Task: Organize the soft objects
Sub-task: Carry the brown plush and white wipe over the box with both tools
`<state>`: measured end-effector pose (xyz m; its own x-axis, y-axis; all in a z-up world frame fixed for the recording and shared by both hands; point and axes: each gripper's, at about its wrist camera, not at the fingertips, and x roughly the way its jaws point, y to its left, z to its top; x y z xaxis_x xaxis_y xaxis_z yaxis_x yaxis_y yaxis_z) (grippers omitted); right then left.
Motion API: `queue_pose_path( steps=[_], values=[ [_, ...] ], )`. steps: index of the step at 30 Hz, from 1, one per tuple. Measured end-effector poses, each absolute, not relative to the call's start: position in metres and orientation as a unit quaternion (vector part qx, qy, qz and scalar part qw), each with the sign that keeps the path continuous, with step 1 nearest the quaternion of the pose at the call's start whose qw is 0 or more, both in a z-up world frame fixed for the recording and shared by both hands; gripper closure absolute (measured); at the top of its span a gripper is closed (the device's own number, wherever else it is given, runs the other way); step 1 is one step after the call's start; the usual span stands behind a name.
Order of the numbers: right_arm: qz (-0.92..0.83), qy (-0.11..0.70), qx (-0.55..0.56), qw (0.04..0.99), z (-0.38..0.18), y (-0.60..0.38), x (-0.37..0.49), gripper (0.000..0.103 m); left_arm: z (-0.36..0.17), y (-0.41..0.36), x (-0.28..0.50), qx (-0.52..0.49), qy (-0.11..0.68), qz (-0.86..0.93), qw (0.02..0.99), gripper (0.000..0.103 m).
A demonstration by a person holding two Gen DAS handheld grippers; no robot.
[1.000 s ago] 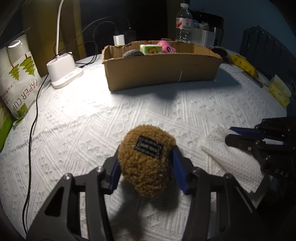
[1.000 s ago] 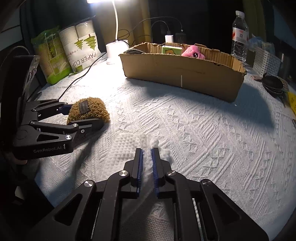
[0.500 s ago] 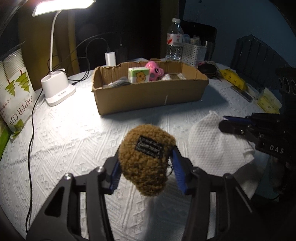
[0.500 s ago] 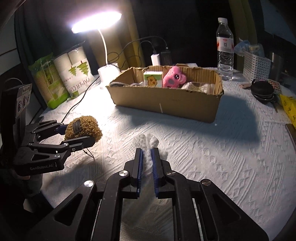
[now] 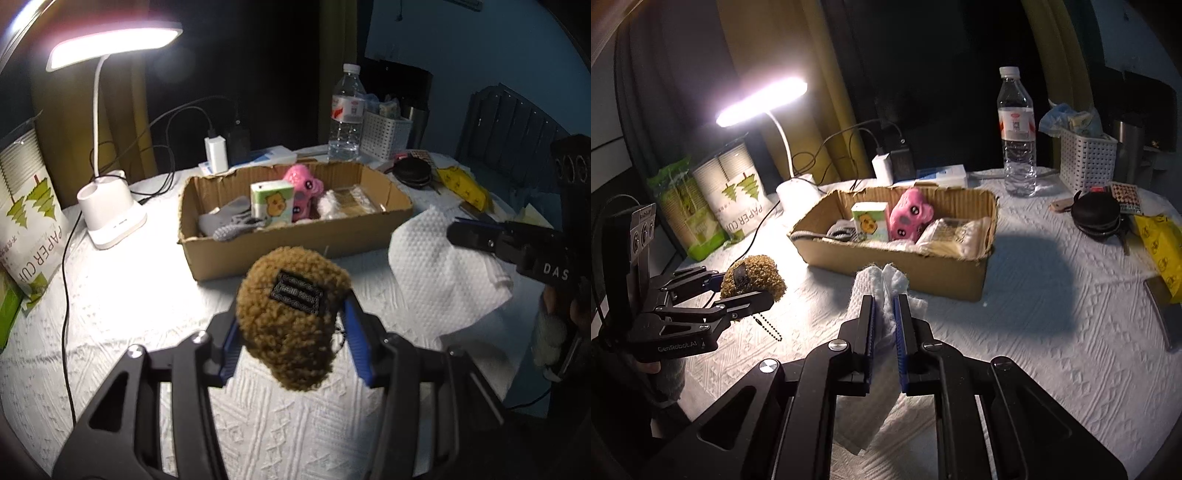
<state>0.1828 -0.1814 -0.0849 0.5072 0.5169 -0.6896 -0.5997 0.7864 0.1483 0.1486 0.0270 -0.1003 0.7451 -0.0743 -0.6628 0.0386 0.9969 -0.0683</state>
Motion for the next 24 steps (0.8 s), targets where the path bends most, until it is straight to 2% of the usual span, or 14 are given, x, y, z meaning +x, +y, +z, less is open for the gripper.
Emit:
queue_pose_path(
  steps=[24],
  values=[
    [0.311, 0.319, -0.067, 0.893, -0.040, -0.174, 0.239, 0.091, -0.051, 0.048, 0.195, -0.026, 0.289, -0.029, 0.957, 0.053]
  ],
)
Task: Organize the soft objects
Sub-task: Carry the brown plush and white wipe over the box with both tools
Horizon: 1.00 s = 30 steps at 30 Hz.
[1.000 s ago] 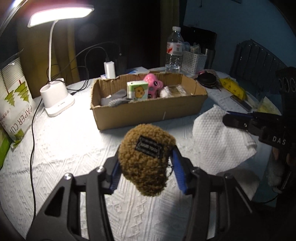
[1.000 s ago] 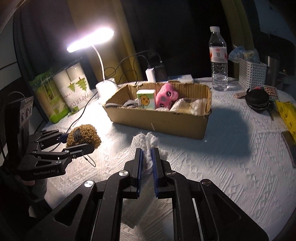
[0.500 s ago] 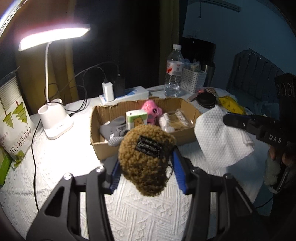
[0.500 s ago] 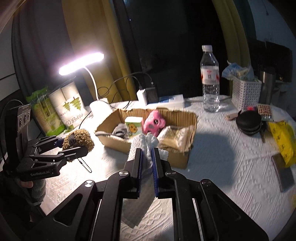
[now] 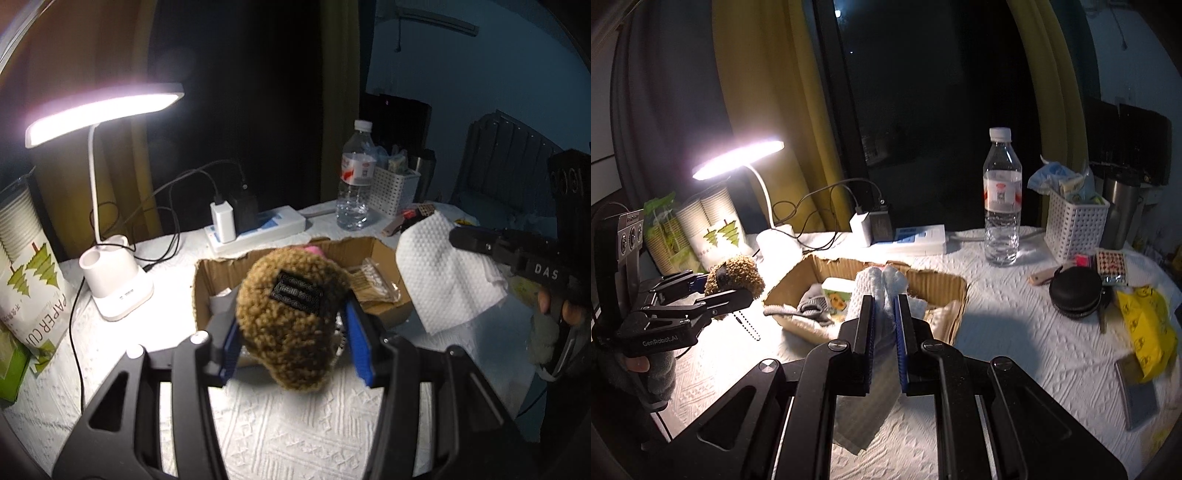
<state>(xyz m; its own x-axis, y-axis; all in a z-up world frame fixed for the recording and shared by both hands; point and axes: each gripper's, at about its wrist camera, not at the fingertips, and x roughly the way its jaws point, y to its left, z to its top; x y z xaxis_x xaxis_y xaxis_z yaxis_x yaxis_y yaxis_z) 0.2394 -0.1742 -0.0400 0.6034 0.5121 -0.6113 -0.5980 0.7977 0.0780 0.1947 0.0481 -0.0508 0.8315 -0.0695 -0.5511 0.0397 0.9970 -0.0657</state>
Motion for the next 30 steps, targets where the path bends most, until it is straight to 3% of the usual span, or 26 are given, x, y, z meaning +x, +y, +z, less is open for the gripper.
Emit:
queue_pose_path(
  steps=[14, 30],
  values=[
    [0.289, 0.308, -0.059, 0.905, -0.037, -0.177, 0.276, 0.091, -0.055, 0.065, 0.228, -0.019, 0.273, -0.005, 0.962, 0.052],
    [0.283, 0.360, -0.064, 0.887, -0.088, -0.155, 0.312, 0.091, -0.106, 0.084, 0.268, -0.043, 0.317, 0.011, 0.947, 0.052]
  ],
)
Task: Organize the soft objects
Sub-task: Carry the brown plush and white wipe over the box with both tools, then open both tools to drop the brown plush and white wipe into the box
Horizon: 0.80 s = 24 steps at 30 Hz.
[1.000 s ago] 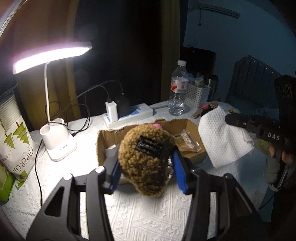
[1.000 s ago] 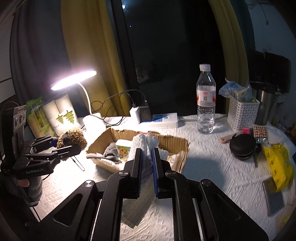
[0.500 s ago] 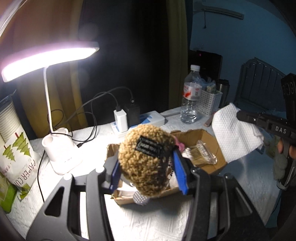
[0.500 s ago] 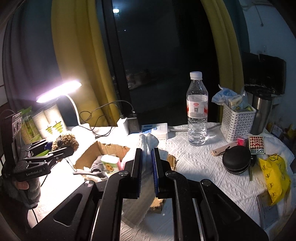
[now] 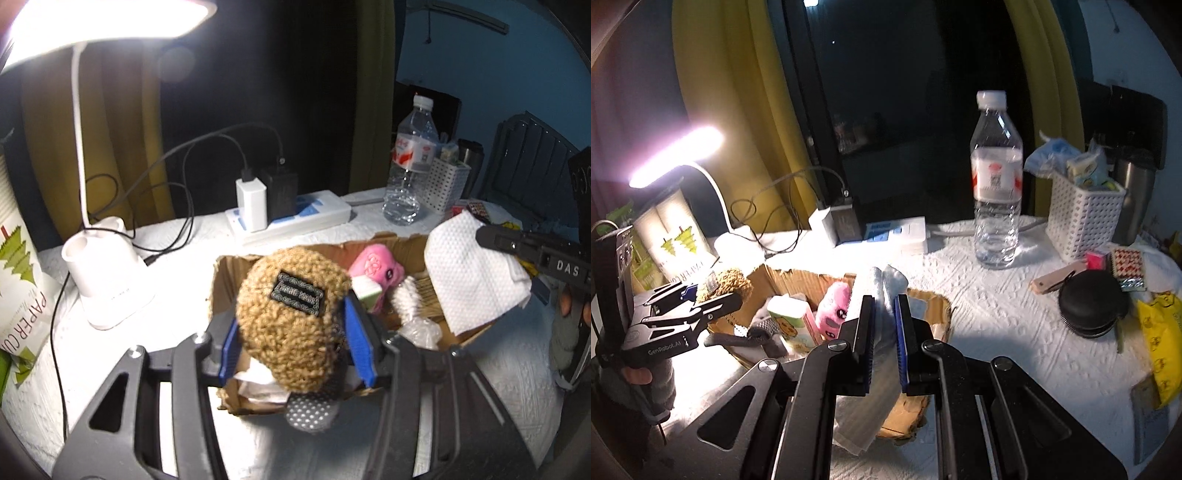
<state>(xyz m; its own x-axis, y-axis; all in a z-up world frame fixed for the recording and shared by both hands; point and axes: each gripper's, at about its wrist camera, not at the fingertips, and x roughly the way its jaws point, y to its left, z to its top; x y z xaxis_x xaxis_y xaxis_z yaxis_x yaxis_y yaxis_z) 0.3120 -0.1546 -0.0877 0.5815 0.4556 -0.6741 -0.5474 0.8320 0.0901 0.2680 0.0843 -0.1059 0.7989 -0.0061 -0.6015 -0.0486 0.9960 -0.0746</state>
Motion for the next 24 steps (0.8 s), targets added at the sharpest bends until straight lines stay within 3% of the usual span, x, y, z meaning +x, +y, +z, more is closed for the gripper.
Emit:
queue_pose_path(
  steps=[13, 17, 19, 23, 24],
  values=[
    [0.270, 0.421, -0.079, 0.862, -0.133, -0.143, 0.311, 0.091, -0.128, 0.089, 0.280, -0.050, 0.354, 0.015, 0.934, 0.048],
    [0.265, 0.426, -0.084, 0.861, -0.136, -0.142, 0.310, 0.090, -0.126, 0.089, 0.278, -0.049, 0.350, 0.023, 0.935, 0.038],
    [0.264, 0.427, -0.083, 0.861, -0.134, -0.142, 0.310, 0.087, -0.123, 0.089, 0.276, -0.049, 0.345, 0.022, 0.937, 0.029],
    [0.264, 0.417, -0.082, 0.866, -0.126, -0.144, 0.307, 0.063, -0.117, 0.087, 0.271, -0.043, 0.337, 0.025, 0.940, 0.027],
    [0.263, 0.414, -0.081, 0.867, -0.124, -0.144, 0.306, 0.062, -0.115, 0.086, 0.269, -0.041, 0.335, 0.025, 0.941, 0.027]
  ],
)
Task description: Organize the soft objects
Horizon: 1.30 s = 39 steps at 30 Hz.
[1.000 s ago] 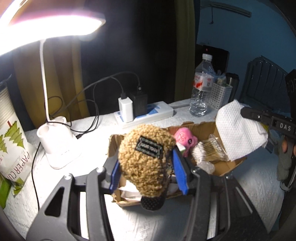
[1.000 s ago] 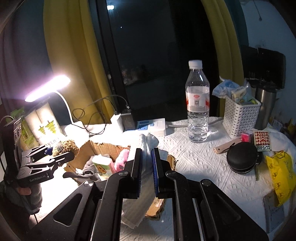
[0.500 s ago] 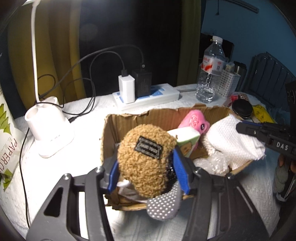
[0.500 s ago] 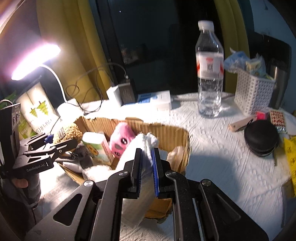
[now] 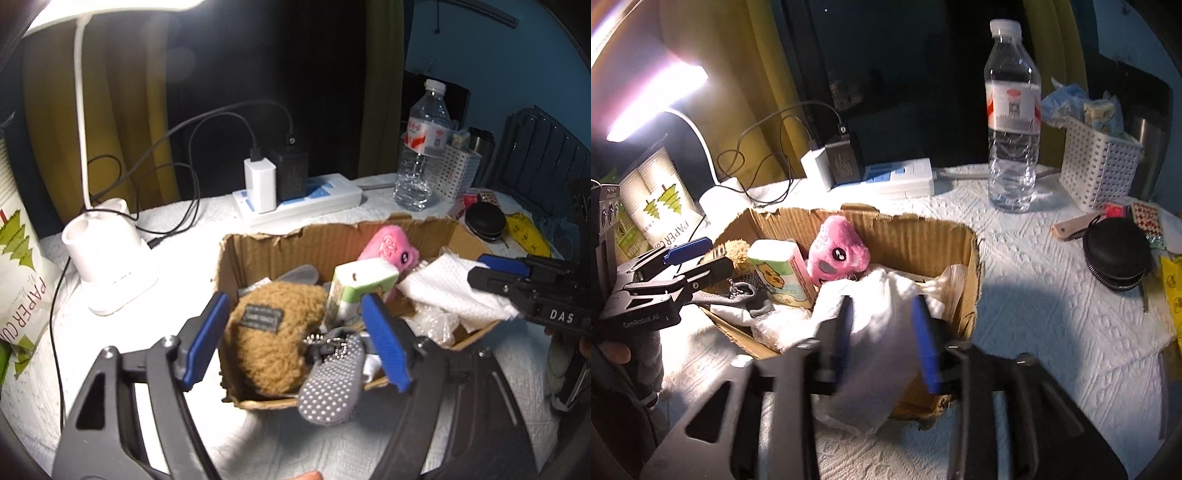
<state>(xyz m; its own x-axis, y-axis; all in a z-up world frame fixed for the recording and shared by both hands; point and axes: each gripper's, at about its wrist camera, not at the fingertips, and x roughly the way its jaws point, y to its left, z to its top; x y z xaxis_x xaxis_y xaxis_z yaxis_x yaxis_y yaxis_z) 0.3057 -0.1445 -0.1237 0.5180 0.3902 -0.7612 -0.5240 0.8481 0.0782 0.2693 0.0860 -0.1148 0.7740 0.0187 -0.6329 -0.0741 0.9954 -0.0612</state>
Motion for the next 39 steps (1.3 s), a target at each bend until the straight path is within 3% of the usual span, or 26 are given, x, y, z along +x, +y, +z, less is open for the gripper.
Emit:
queue_pose_path(
  steps=[7, 39],
  values=[
    [0.257, 0.398, -0.081, 0.877, -0.107, -0.149, 0.295, 0.061, -0.095, 0.084, 0.251, -0.042, 0.307, 0.027, 0.950, 0.018],
    [0.265, 0.322, -0.095, 0.904, -0.040, -0.158, 0.184, 0.049, -0.040, 0.037, 0.135, -0.033, 0.245, -0.012, 0.969, 0.017]
  ],
)
